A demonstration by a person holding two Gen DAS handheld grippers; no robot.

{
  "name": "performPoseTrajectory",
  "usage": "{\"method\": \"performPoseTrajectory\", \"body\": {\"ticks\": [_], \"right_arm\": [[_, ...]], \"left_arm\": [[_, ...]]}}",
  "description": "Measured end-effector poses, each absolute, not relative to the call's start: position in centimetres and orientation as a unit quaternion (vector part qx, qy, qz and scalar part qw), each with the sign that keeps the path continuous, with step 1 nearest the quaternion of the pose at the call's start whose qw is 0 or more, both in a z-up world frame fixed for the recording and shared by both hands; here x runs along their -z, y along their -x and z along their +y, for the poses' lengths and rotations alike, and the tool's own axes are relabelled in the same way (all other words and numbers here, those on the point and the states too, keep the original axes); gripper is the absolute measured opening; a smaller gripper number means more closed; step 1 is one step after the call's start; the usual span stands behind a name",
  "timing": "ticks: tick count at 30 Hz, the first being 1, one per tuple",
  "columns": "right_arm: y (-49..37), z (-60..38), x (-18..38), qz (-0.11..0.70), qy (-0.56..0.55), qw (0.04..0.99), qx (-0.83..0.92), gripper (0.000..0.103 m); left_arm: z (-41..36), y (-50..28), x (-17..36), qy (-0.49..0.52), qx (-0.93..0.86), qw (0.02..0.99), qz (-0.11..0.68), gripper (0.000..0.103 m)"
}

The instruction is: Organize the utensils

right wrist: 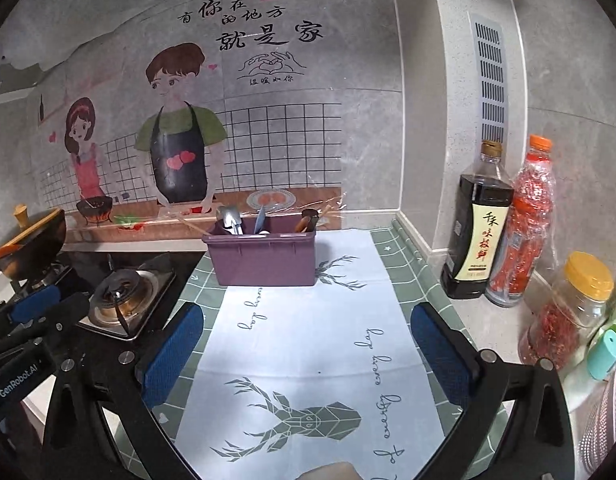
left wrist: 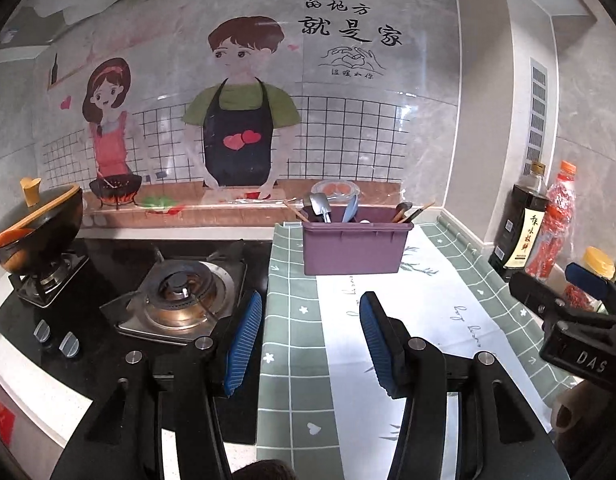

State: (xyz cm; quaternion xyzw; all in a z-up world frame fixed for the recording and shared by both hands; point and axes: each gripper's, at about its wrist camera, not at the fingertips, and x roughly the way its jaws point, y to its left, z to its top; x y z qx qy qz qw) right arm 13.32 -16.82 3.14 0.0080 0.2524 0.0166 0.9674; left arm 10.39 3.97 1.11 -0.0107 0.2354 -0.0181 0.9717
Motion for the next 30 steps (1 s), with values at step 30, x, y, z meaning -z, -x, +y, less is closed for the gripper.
{"method": "performPoseTrajectory", "body": {"ticks": [30], "right_arm": [[-13.70,-16.77,-2.21,0.271,-0.003,0.963,-0.011,0.103]], "left_arm": [[3.96,-10.77,-1.00,0.012,0.020,0.969,0.244,0.052]]}}
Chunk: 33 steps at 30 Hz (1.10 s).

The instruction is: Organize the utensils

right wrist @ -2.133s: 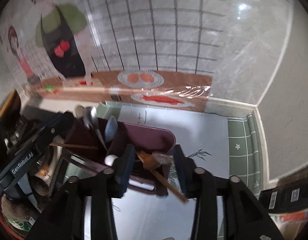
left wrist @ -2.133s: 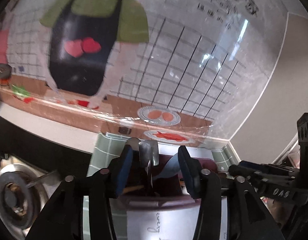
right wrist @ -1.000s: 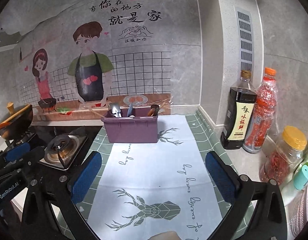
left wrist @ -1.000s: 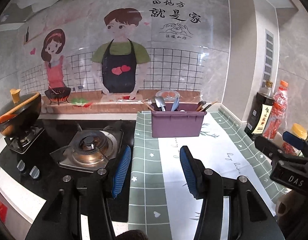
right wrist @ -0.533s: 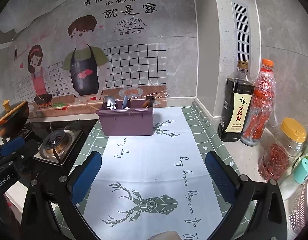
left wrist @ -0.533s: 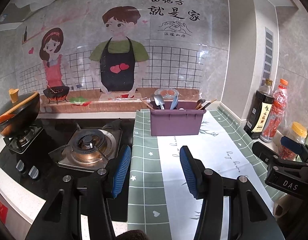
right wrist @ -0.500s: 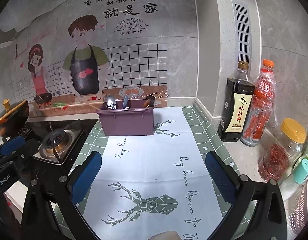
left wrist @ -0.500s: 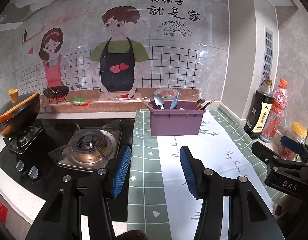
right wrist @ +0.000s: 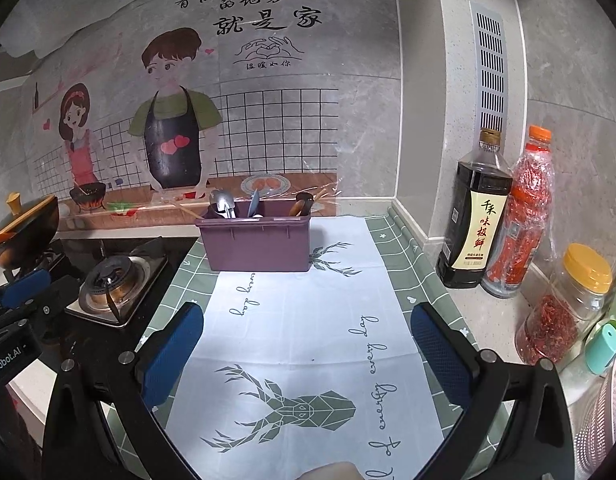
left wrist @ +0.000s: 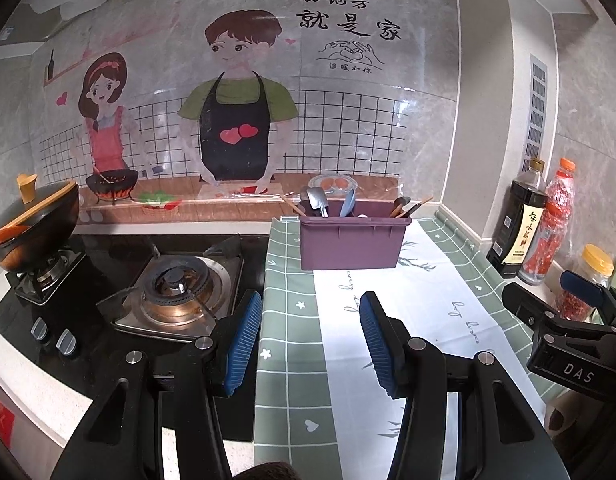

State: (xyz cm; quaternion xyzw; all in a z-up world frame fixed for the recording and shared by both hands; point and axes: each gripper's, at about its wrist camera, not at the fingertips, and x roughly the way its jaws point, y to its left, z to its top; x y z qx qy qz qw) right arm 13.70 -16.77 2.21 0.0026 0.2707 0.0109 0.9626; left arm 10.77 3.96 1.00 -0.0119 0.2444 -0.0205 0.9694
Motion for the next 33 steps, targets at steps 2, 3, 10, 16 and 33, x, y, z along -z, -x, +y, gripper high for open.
{"method": "performPoseTrajectory", "body": {"ticks": [2,3,10,16,33], "right_arm": [[-13.71,-16.79,-2.23,0.270,-0.002,0.963,-0.011,0.103],[-13.72,-16.78,-2.25,0.270,-0.002,0.963,-0.011,0.103],[-13.74,-16.84,-2.29,0.270,-0.001,0.963,-0.011,0.103],[-13.74,-16.92,-2.42,0.268,0.001,0.963,-0.010,0.103],[-13.98,-17.22,-2.31,0.270,0.002,0.963,-0.010,0.103]], "left_arm": [[3.92,-10.76,-1.02,0.012,0.021,0.969,0.244,0.052],[3.92,-10.75,-1.04,0.012,0.022,0.969,0.244,0.052],[3.78,-10.81,-1.04,0.011,0.024,0.969,0.245,0.052],[3.72,-10.79,-1.03,0.011,0.025,0.969,0.245,0.052],[3.07,-10.59,-0.98,0.007,0.026,0.970,0.242,0.052]]}}
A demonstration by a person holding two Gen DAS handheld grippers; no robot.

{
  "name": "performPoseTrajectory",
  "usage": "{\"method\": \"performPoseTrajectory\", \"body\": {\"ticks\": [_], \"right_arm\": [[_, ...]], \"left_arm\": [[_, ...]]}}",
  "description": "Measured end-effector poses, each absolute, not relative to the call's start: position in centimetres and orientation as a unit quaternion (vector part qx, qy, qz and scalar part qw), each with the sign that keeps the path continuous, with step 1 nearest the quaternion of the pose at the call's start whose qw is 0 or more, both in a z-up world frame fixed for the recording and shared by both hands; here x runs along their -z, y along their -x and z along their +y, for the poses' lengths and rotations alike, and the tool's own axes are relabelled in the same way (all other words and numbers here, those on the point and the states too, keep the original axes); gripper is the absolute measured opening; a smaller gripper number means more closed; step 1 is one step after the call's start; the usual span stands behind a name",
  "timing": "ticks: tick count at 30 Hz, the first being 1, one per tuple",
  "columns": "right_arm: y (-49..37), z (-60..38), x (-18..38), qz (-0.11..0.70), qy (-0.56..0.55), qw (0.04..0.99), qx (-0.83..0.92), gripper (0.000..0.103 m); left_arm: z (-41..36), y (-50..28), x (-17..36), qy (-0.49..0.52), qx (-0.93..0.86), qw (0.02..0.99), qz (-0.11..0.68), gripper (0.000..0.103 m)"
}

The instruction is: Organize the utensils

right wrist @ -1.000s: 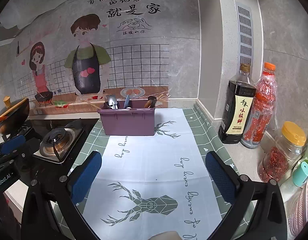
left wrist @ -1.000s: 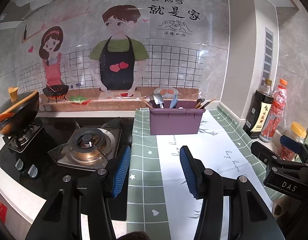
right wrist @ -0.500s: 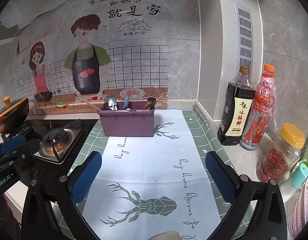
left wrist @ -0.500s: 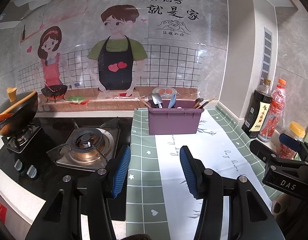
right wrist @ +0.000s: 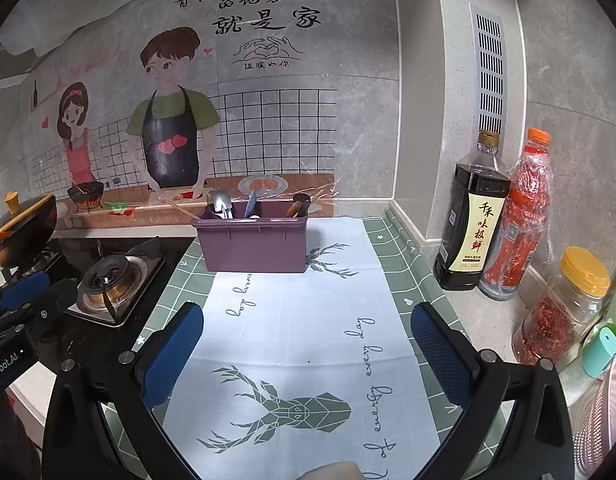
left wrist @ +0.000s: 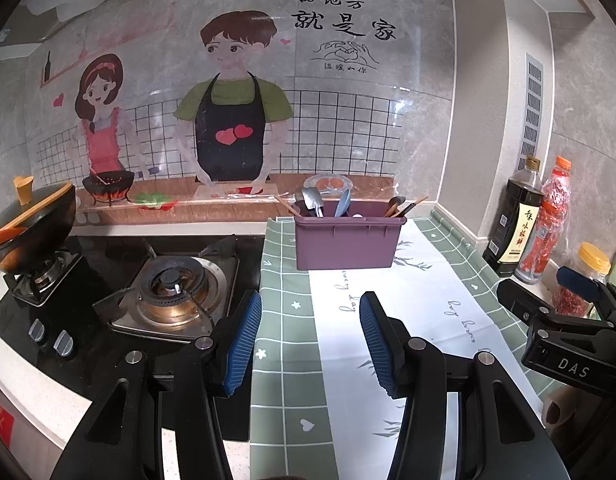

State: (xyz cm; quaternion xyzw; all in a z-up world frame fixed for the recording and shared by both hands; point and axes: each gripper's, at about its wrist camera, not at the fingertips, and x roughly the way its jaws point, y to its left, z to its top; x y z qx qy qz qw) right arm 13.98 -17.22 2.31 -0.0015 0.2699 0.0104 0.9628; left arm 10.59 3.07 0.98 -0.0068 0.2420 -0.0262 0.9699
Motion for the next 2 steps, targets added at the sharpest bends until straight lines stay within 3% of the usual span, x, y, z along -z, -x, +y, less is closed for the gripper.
{"method": "performPoseTrajectory", "body": {"ticks": [2], "right_arm": [[-14.01,-17.26,-2.31,0.270,0.001,0.963,-0.011,0.103]], "left_arm": [[3.07,-10.55,-0.94,0.008,0.025,0.970,0.243,0.052]]}}
